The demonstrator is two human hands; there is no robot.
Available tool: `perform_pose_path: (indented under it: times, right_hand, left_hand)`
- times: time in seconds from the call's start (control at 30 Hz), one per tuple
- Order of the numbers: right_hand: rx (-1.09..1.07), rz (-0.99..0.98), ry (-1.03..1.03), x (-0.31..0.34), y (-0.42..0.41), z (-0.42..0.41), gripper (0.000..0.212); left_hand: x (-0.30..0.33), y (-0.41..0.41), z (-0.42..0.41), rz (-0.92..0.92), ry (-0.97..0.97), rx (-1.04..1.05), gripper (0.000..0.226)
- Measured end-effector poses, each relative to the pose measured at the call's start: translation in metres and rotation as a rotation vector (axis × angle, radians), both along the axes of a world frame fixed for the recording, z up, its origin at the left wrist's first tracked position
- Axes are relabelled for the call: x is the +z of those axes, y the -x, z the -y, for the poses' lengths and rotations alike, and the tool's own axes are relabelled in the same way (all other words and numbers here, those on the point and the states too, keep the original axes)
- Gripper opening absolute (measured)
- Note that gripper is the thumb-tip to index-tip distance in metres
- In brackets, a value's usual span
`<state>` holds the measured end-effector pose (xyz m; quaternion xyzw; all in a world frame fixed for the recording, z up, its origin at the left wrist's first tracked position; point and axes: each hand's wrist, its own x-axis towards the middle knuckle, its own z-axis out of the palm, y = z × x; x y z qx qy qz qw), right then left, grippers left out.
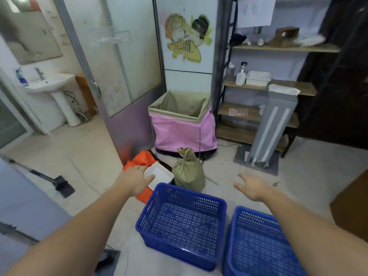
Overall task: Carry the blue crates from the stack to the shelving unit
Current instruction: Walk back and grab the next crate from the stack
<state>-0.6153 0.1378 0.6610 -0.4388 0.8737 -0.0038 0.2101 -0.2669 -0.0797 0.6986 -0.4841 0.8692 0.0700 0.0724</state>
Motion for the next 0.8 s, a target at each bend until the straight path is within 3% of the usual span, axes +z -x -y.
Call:
perform_pose_path:
  times: [0.37,0.47,0.5,0.63,0.8]
  right_hand:
    - [-0.280,0.272,-0.172,-0.127,0.043,0.067,0.069]
    - [-0.387,0.347,-0.160,-0.172,0.041,0.085,0.084]
    - [-0.432,0.369,-0.152,-0.192,0.041,0.091,0.090]
    - [-0.621,0.440,-0.174,-0.301,0.040,0.106,0.071]
    - [-0.716,0.517,-0.237,-0.452,0.024,0.110,0.071]
  left_hand:
    - [-0.130,0.074,0.157,-0.003,-0.270,-0.009,0.076]
    - [-0.184,0.078,0.199,0.057,-0.316,-0.032,0.076]
    - [-0.203,0.079,0.211,0.074,-0.325,-0.038,0.075]
    - [-0.297,0.077,0.244,0.103,-0.405,0.010,0.063]
    - [-0.448,0.069,0.269,0.061,-0.486,0.120,0.055]
